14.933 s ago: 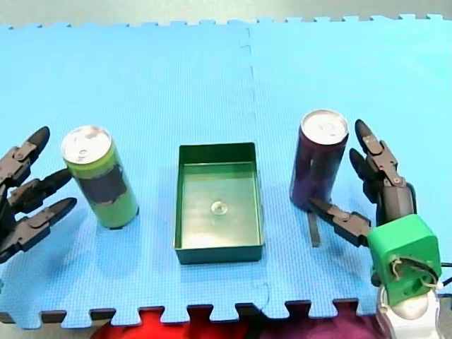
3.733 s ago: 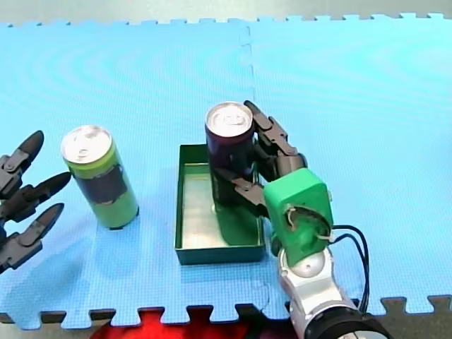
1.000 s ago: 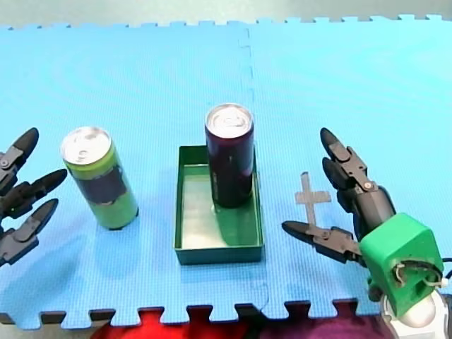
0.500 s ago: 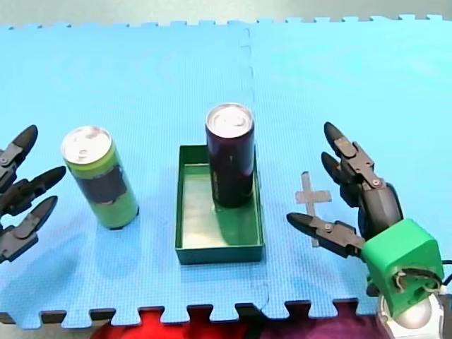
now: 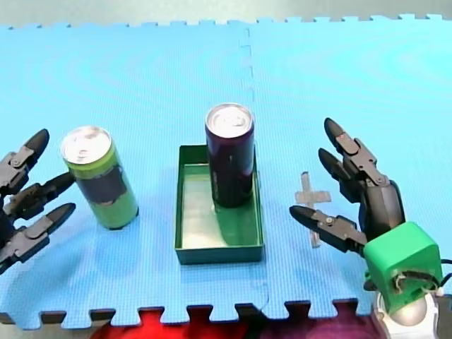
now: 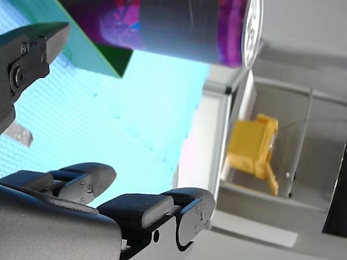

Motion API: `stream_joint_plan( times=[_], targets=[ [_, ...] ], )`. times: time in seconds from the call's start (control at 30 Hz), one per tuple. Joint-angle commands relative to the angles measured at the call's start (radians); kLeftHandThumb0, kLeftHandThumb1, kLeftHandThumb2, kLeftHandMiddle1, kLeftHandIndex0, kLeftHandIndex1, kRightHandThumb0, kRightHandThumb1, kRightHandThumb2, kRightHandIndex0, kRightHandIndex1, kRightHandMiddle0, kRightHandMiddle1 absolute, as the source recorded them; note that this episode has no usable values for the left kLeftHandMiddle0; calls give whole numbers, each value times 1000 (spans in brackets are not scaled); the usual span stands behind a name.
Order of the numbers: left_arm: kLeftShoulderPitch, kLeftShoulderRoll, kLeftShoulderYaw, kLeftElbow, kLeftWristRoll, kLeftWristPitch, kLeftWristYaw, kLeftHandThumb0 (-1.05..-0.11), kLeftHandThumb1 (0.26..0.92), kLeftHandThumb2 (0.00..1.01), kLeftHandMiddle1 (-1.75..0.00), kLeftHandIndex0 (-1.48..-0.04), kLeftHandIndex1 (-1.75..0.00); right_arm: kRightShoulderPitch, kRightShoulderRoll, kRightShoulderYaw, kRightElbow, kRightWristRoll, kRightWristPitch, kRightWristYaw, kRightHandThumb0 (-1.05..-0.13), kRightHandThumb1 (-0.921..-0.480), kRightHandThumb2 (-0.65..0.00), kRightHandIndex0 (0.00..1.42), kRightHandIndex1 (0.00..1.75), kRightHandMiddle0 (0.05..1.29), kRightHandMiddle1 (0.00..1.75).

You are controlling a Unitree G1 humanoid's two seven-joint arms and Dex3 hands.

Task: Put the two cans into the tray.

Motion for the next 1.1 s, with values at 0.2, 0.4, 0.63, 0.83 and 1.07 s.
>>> stream_joint_plan(
  times=[0.2,0.4,0.63,0.83,1.07],
  targets=[
    [-64,21,7,106,-41,9,-135,-1048,831,0,0,-234,0,-36,-5,-21,71,8,-36,-18,-523,-701,-3,561,11,429,3],
    [-75,37,-4,122,-15,24,-163,-1048,808,0,0,-214,0,-50,-7,-36,107,19,-52,-16,-542,-705,-2,558,4,427,0],
    [-69,46,-17,91,-12,87,-197,-1048,773,0,0,-197,0,-55,-13,-44,114,17,-43,-18,-563,-707,-1,549,0,420,0],
    [-45,42,-27,20,-11,140,-191,-1048,745,0,0,-181,0,-53,-15,-50,113,21,-47,-15,-580,-707,0,543,0,417,0],
    [-20,39,-40,-39,32,152,-133,-1048,751,8,0,-164,0,-40,-10,-56,103,57,-59,29,-592,-705,0,532,0,417,0]
  ],
)
